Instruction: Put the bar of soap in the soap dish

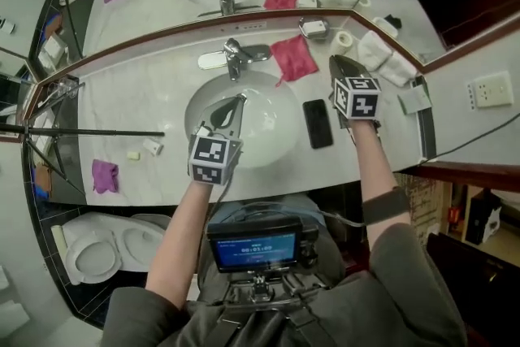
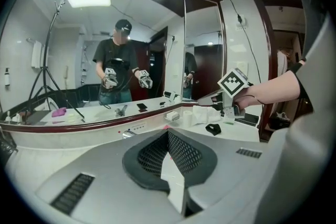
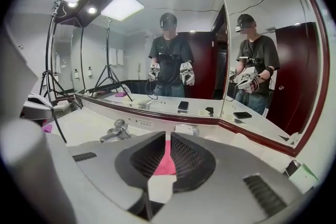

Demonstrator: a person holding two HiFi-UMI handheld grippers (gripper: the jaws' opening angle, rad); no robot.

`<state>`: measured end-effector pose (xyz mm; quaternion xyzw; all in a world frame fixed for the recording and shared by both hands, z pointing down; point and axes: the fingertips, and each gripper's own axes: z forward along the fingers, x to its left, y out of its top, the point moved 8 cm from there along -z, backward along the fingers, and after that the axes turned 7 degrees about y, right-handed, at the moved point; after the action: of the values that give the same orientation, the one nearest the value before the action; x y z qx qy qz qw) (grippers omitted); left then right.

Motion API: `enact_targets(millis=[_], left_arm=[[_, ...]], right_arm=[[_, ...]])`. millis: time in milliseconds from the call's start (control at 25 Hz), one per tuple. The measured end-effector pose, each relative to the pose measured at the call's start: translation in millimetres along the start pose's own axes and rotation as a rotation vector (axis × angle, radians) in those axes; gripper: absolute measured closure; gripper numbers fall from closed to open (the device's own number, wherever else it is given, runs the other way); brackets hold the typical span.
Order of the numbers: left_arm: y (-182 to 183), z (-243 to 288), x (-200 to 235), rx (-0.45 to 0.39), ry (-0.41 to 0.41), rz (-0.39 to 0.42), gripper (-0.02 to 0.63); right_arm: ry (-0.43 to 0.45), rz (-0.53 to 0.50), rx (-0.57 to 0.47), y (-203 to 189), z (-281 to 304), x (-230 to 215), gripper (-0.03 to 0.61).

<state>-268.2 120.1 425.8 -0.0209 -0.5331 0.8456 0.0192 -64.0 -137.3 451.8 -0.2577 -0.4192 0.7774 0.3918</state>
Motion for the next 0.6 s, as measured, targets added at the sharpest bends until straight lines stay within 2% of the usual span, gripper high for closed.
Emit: enact_targets(millis=[160, 600], left_arm=[[1, -5, 6, -0.013, -0.031, 0.011, 0.614], [2, -12, 16, -0.020, -0.110, 0.018, 0.614]], right_arm=[[-0.043, 0.034, -0.020, -9, -33, 10, 0.558], [-0.207, 0.174, -0.037, -56, -111, 9, 0.561]])
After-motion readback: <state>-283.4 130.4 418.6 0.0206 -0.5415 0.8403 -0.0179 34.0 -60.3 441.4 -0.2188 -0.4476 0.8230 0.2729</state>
